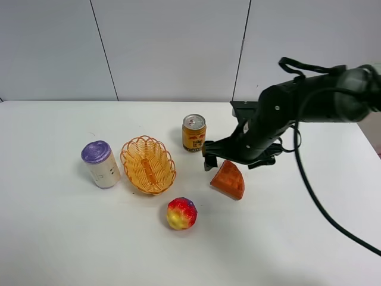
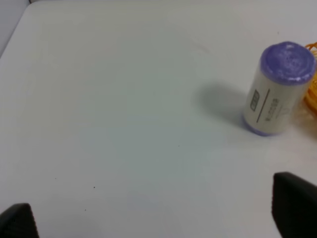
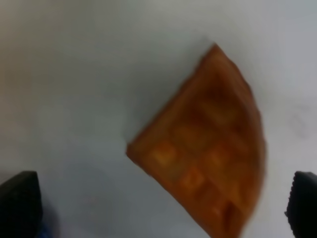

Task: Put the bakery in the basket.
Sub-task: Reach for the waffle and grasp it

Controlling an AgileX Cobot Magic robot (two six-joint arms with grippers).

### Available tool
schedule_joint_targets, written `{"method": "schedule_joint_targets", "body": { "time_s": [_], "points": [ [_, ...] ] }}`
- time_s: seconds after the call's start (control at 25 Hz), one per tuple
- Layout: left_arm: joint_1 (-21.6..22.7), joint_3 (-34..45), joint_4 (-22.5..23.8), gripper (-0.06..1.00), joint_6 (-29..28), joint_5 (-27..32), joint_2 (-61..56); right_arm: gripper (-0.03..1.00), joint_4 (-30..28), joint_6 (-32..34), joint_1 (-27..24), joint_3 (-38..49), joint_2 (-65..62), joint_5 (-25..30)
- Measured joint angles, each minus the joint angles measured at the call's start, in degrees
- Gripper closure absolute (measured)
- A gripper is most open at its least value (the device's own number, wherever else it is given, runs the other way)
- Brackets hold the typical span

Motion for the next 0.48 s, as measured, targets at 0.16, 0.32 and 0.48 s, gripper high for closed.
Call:
{"method": "schedule_joint_targets", "body": {
  "time_s": [0.16, 0.32, 0.48],
  "points": [
    [0.0, 0.0, 0.0, 0.00, 0.0, 0.0, 0.0, -0.03, -2.2, 4.0, 0.2, -3.4, 4.5, 2.0],
    [0.0, 0.0, 0.0, 0.00, 0.0, 0.0, 0.0, -0.03, -3.5, 5.5, 0.2, -3.5, 5.0, 5.0],
    [0.0, 0.0, 0.0, 0.00, 0.0, 0.0, 0.0, -0.03, -3.6, 5.6, -1.1, -3.5, 5.0, 6.4]
  ]
}}
